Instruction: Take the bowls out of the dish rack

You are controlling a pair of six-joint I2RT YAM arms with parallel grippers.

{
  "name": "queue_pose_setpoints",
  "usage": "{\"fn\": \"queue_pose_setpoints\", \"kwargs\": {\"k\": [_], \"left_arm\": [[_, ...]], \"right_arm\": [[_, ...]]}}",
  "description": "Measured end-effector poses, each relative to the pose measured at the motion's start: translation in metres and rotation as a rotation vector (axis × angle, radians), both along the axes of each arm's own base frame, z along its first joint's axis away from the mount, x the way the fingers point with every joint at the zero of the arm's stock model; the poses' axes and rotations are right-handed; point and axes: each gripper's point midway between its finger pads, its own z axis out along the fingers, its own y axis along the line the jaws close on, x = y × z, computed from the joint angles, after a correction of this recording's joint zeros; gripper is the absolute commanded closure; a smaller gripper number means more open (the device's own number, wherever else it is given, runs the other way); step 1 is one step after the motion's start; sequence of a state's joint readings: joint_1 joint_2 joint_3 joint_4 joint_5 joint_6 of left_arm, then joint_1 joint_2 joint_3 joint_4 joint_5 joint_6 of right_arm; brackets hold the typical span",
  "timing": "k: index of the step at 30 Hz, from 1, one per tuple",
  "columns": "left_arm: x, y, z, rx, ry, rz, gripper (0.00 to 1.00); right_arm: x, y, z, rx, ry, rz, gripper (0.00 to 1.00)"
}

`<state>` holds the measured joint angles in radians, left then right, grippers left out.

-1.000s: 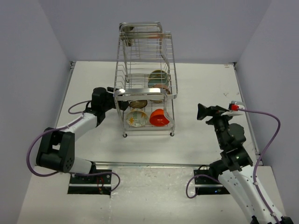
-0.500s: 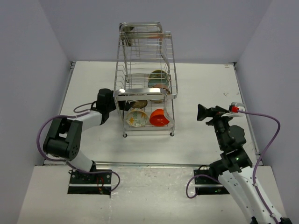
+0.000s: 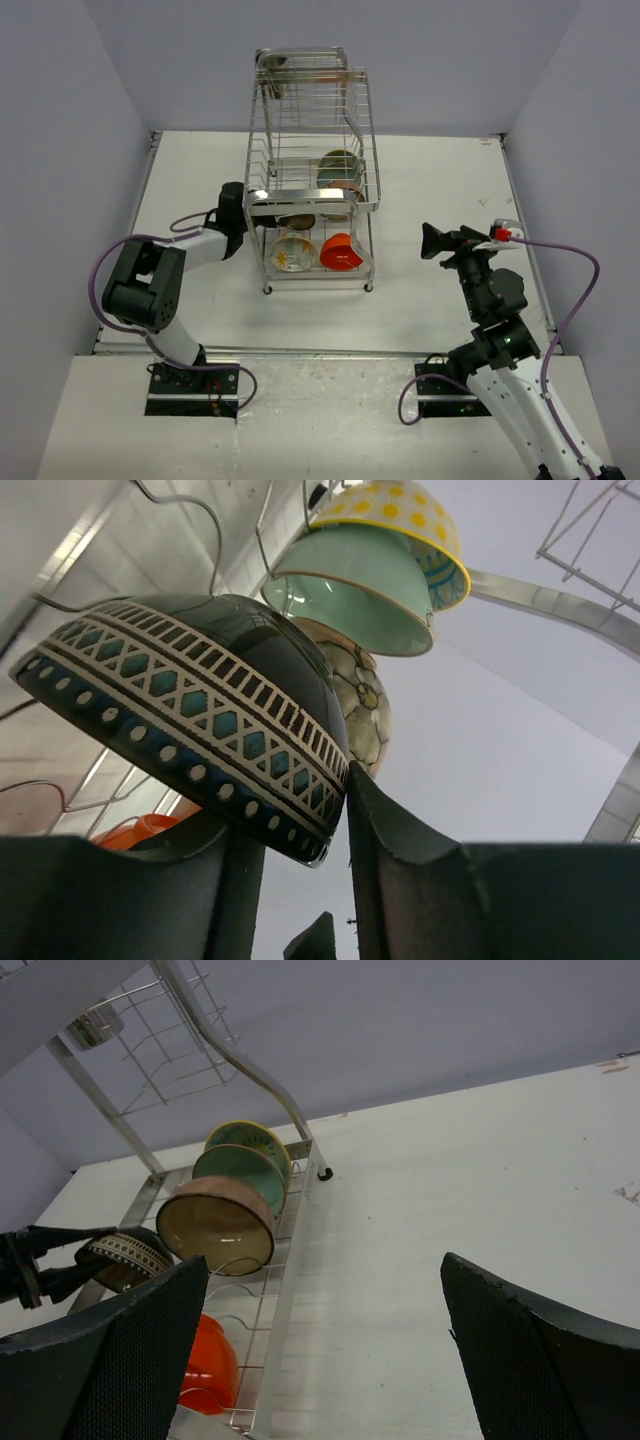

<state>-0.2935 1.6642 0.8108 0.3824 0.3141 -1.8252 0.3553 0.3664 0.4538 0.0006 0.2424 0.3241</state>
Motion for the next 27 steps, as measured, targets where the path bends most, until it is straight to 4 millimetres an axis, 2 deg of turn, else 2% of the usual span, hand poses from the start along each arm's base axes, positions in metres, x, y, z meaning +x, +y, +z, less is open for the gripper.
{"fn": "queue_pose_setpoints", "kwargs": {"k": [3, 6, 15, 27], "left_arm": [[0.003, -0.006, 0.008, -0.016, -0.021, -0.014, 0.77], [0.007, -0.010, 0.017, -0.028, -0.049, -0.016, 1.00], [0.014, -0.008, 0.020, -0.034, -0.084, 0.001, 1.00], [0.011, -0.007, 0.025, -0.011, -0.171, -0.032, 1.00]], "right_arm": [[0.000, 0.000, 0.001, 0.000, -0.004, 0.000, 0.01], [0.001, 0.000, 0.001, -0.001, -0.003, 0.001, 0.01], [0.001, 0.001, 0.002, -0.001, -0.007, 0.002, 0.01], [0.001, 0.001, 0.000, -0.002, -0.004, 0.005, 0.01]]}}
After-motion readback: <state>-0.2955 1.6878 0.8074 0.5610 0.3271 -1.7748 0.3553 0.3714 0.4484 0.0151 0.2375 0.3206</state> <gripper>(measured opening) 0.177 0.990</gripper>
